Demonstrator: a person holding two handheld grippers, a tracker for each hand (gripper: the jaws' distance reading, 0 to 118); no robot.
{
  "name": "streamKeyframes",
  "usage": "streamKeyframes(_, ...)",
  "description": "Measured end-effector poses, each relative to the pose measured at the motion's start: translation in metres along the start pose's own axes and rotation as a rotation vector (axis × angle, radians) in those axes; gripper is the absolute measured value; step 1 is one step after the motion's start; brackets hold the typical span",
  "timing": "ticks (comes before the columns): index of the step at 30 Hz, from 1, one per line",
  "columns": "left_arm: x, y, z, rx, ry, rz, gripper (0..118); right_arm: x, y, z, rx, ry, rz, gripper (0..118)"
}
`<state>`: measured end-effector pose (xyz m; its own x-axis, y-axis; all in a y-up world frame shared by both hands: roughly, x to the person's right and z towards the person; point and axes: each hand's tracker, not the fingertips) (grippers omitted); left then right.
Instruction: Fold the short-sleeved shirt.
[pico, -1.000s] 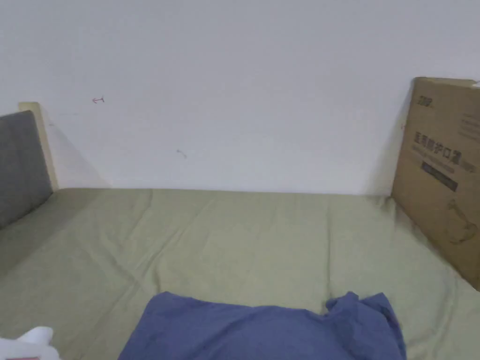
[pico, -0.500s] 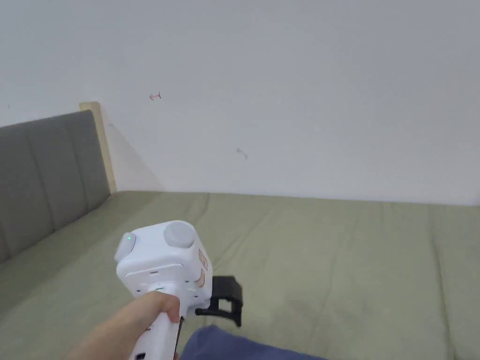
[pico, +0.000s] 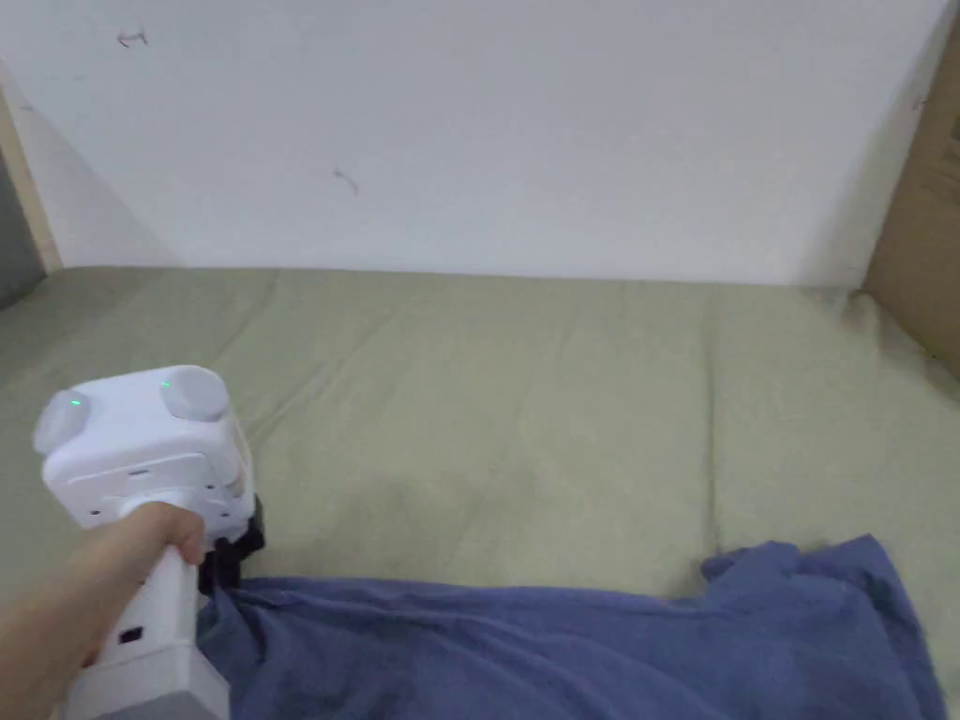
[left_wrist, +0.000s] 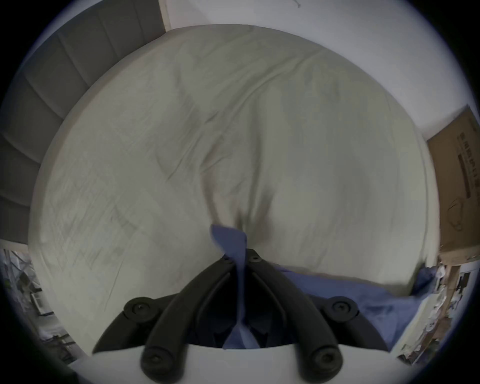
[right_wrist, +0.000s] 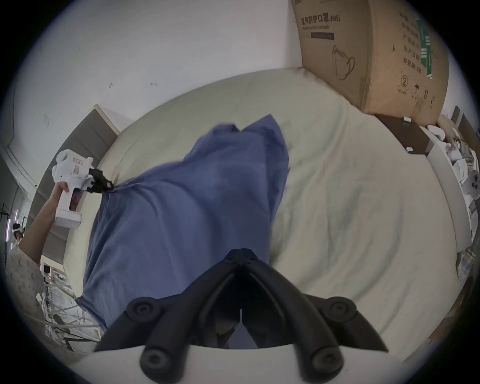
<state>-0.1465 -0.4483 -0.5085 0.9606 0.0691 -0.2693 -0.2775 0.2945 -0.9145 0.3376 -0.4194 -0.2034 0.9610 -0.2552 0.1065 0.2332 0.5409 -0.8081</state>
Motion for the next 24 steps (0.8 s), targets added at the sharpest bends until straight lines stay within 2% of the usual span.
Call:
streamKeyframes(2,-0.005,-0.004,0.002,-0.038,-0.075,0.036,2,0.002,0.008,-0.003,0.021,-0.019,0.010,0)
streamKeyframes(5,-0.013,-0.026,0.015,-0.026,-0.086,0.103,2,0.009,0.028,-0.012,0.041,-0.037,0.022,1)
streamKeyframes(6,-0.020,-0.024,0.016,-0.023,-0.093,0.109,2,0.012,0.035,-0.017,0.044,-0.027,0.024,24)
streamKeyframes(8,-0.033,-0.020,0.016,-0.033,-0.111,0.157,2,0.013,0.051,-0.032,0.000,-0.032,0.032,118)
streamKeyframes(9,-0.039,-0.022,0.016,-0.047,-0.123,0.195,2,0.016,0.060,-0.045,-0.051,-0.039,0.042,116)
streamKeyframes(10,-0.043,-0.023,0.015,-0.046,-0.135,0.216,2,0.019,0.056,-0.049,-0.065,-0.006,0.037,117)
streamKeyframes(12,-0.051,-0.010,0.003,-0.047,-0.144,0.227,2,0.021,0.081,-0.065,-0.011,-0.144,0.025,117)
streamKeyframes(13,-0.048,-0.009,0.000,-0.047,-0.139,0.220,2,0.023,0.088,-0.073,0.010,-0.168,0.028,117)
streamKeyframes(16,-0.032,-0.018,-0.006,-0.046,-0.080,0.123,2,0.033,0.114,-0.104,0.025,-0.290,0.009,116)
streamKeyframes(20,-0.020,-0.015,-0.013,-0.037,-0.027,0.029,2,0.039,0.120,-0.134,0.017,-0.343,0.002,115)
streamKeyframes(22,-0.020,-0.012,-0.013,-0.042,-0.029,0.017,2,0.041,0.119,-0.142,0.021,-0.415,0.013,115)
streamKeyframes(24,-0.023,-0.017,-0.011,-0.042,-0.037,0.022,2,0.039,0.114,-0.150,-0.036,-0.408,0.064,115)
